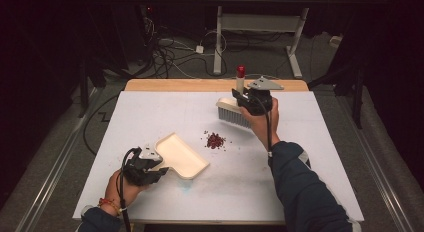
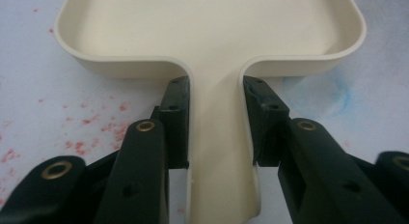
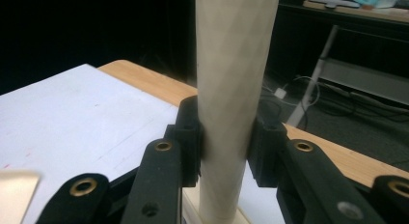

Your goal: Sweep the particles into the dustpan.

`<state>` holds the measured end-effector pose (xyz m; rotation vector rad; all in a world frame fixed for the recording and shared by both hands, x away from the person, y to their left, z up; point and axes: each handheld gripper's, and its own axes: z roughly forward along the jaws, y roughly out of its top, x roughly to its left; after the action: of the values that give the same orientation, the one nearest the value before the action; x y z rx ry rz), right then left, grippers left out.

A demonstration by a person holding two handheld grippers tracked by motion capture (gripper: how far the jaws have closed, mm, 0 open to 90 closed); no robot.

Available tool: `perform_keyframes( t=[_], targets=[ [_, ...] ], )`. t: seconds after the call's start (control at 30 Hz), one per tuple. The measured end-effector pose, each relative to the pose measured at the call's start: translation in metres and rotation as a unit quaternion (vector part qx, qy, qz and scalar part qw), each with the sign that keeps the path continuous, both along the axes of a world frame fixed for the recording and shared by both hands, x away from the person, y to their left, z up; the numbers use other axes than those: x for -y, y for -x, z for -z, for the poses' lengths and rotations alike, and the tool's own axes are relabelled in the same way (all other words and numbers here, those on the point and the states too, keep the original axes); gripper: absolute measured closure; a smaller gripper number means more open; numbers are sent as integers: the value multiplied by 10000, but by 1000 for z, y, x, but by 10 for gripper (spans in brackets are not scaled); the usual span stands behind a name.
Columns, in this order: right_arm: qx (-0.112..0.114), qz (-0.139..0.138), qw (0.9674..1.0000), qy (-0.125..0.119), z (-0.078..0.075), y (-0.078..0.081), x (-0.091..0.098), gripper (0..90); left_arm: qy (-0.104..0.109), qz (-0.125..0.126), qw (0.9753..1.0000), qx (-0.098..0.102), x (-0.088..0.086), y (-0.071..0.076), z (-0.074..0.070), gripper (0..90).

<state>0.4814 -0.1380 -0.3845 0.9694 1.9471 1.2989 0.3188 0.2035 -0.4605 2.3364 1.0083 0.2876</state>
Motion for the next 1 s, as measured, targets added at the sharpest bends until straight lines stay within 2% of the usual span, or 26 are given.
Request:
perform_keyframes(
  t=[0.2, 0.33, 0.5, 0.73, 1.0],
  targets=[
    [-41, 76, 9999, -59, 14, 1, -16, 702, -2, 79, 10000, -33, 10, 3, 2, 640],
    [-64, -131, 9999, -5, 18, 9, -27, 703, 14, 118, 9999, -34, 14, 4, 3, 640],
    [-79, -387, 9992, -81, 21, 21, -34, 703, 19, 74, 10000, -5, 17, 4, 4, 639],
    [-24, -702, 9975, 88, 25, 42, -45, 700, 14, 62, 10000, -17, 21, 3, 5, 639],
    [-34, -783, 9969, -41, 28, 54, -46, 698, 48, 27, 10000, 34, 29, 2, 6, 639]
  ],
)
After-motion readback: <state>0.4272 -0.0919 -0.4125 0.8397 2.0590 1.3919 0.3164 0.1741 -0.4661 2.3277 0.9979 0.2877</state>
